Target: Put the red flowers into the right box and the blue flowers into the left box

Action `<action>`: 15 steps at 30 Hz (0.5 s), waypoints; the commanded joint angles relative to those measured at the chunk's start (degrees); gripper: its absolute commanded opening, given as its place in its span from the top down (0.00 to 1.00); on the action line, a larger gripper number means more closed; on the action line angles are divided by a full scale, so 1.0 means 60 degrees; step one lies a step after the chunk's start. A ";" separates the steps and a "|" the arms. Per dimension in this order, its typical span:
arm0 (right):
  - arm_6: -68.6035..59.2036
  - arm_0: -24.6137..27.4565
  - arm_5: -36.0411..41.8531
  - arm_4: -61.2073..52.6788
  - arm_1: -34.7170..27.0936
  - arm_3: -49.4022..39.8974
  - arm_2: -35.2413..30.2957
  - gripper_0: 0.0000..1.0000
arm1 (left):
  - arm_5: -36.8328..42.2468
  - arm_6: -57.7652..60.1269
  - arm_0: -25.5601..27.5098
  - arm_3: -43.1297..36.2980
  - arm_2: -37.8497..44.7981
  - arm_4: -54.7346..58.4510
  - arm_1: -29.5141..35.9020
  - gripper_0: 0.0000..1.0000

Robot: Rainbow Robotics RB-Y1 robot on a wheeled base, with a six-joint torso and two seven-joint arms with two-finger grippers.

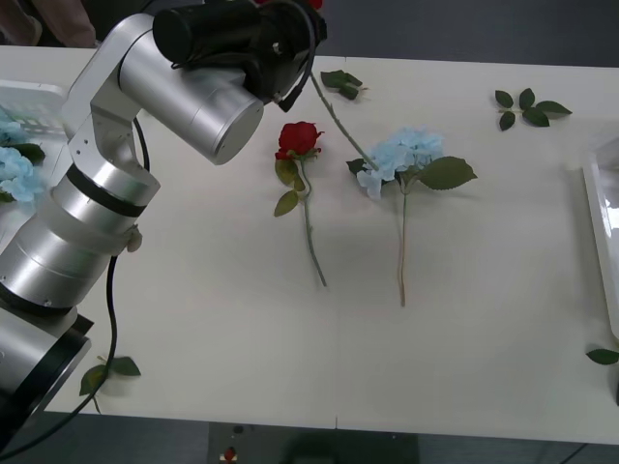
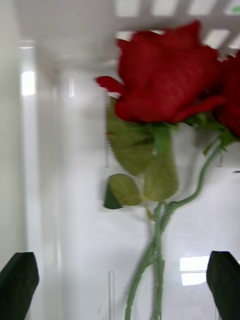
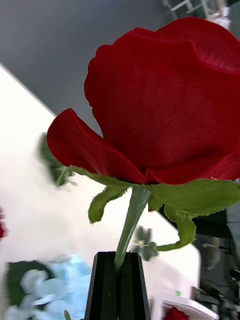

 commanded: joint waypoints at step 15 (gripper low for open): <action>0.1424 -0.0560 0.4425 -0.5585 -0.0540 -0.2329 -0.1343 0.00 | -0.4227 0.3065 -0.1813 0.1942 -0.0228 -0.2587 -0.1904 1.00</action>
